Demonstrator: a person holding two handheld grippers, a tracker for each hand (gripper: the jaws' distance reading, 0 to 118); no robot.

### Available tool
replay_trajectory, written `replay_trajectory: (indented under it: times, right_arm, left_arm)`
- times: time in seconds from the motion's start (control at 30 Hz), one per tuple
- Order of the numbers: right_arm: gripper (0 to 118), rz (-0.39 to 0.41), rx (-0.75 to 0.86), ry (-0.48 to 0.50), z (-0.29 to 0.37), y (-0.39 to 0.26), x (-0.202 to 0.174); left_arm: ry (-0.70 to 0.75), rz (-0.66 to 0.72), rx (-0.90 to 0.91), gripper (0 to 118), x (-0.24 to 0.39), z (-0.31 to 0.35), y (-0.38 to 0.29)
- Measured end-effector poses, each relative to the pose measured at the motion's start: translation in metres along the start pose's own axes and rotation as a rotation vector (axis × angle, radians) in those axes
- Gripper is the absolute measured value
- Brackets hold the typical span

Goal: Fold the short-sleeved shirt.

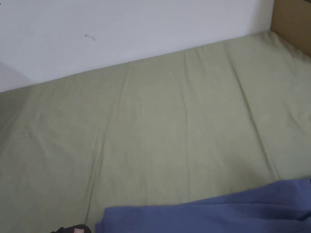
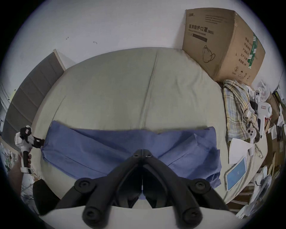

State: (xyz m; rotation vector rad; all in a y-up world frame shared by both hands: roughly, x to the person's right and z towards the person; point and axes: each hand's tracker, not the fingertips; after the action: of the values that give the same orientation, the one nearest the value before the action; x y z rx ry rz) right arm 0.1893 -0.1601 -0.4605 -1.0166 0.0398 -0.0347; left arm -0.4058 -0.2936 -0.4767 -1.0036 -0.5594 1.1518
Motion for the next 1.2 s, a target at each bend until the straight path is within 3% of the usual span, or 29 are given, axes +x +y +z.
replay_trajectory:
  times: [0.07, 0.17, 0.3, 0.33, 0.37, 0.4, 0.43, 0.47, 0.5, 0.53, 0.63, 0.7, 0.77, 0.87, 1.07, 1.13, 1.2]
  right_arm:
    - [0, -0.012, -0.011, 0.011, -0.002, 0.0, 0.0]
    - [0, -0.005, -0.032, 0.015, -0.006, 0.0, -0.004]
    - [0, 0.003, -0.052, 0.036, -0.012, -0.001, -0.009]
    - [0, -0.01, -0.053, 0.057, -0.012, -0.001, -0.011]
    - [0, -0.022, -0.053, 0.076, -0.014, -0.001, -0.012]
    - [0, -0.03, -0.055, 0.085, -0.015, -0.001, -0.013]
    - [0, -0.035, -0.059, 0.091, -0.016, -0.001, -0.015]
    - [0, -0.039, -0.061, 0.103, -0.016, -0.001, -0.016]
    - [0, -0.041, -0.062, 0.117, -0.016, -0.002, -0.017]
    - [0, -0.043, -0.065, 0.127, -0.016, -0.002, -0.019]
    - [1, -0.045, -0.062, 0.143, -0.01, -0.002, -0.024]
    - [1, -0.09, -0.049, 0.208, -0.001, 0.002, -0.024]
    - [1, -0.084, -0.033, 0.23, 0.008, 0.008, -0.026]
    - [1, -0.062, 0.023, 0.245, 0.023, 0.015, -0.033]
    - [1, -0.062, 0.036, 0.286, 0.031, 0.009, -0.031]
    - [1, -0.068, 0.031, 0.289, 0.029, 0.003, -0.027]
    - [1, -0.082, 0.022, 0.297, 0.028, -0.002, -0.023]
  left_arm:
    - [0.007, 0.024, -0.055, 118, -0.007, -0.02, -0.005]
    - [-0.167, 0.001, -0.1, 118, -0.001, -0.038, -0.009]
    - [-0.147, -0.009, -0.114, 117, -0.005, -0.065, -0.012]
    - [-0.104, -0.029, -0.099, 111, -0.003, -0.066, -0.01]
    - [-0.08, -0.054, -0.084, 78, -0.001, -0.064, -0.007]
    - [0.011, -0.071, -0.038, 28, -0.004, -0.06, -0.005]
    - [0.162, -0.067, -0.002, 1, -0.022, -0.058, 0.004]
    - [0.382, -0.061, 0.004, 1, -0.04, -0.059, 0.006]
    - [0.07, 0.089, 0.017, 1, -0.047, -0.053, 0.004]
    - [0.042, 0.122, 0.072, 1, -0.034, -0.055, -0.002]
    - [0.28, -0.039, 0.067, 1, 0.001, -0.058, -0.013]
    - [0.334, -0.197, 0.113, 1, 0.055, -0.051, -0.027]
    - [0.373, -0.356, 0.1, 1, 0.088, -0.039, -0.037]
    - [0.632, -0.53, 0.115, 1, 0.117, -0.014, -0.052]
    - [1.136, -0.641, 0.184, 1, 0.111, 0.022, -0.061]
    - [1.068, -0.63, 0.168, 1, 0.12, 0.015, -0.067]
    - [0.881, -0.583, 0.163, 1, 0.134, -0.003, -0.075]
